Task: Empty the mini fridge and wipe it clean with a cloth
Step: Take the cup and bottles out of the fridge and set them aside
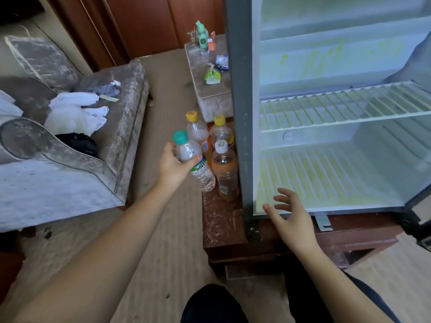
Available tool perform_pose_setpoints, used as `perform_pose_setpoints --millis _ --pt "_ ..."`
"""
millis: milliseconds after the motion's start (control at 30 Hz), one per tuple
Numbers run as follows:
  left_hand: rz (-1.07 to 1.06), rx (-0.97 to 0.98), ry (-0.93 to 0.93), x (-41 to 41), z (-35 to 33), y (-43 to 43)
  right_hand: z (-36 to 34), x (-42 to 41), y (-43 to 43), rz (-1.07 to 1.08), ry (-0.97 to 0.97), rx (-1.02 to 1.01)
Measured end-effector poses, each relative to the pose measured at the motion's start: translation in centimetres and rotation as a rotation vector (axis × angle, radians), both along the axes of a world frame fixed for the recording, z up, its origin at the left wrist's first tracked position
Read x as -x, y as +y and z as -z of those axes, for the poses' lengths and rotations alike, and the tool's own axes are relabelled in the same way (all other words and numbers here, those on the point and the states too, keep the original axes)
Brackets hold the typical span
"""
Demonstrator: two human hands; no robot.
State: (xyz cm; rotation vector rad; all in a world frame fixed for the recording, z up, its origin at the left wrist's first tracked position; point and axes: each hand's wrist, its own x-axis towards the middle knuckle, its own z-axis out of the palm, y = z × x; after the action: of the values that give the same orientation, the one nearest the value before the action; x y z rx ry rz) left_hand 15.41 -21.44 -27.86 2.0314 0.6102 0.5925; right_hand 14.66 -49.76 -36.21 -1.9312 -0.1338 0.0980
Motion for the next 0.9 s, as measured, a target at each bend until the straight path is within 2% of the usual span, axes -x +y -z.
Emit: perform_pose_setpoints --millis 233,400,733,900 --pt "0.062 0.019 0.059 -1.9 1.7 -0.4 0.1 -0.7 -0.6 0.013 -0.006 -0.023" --pt "0.095 0.131 0.140 -1.7 1.7 0.0 0.3 -0.6 -1.0 0.027 0.020 -0.014" --pt "0.157 0.074 0.226 -0.4 1.3 -0.5 0.5 -0.2 -1.7 0.040 0.048 0.046" --pt "0.095 0.040 0.257 0.4 0.2 -0.9 0.5 0.1 -2.1 0.062 0.076 0.055"
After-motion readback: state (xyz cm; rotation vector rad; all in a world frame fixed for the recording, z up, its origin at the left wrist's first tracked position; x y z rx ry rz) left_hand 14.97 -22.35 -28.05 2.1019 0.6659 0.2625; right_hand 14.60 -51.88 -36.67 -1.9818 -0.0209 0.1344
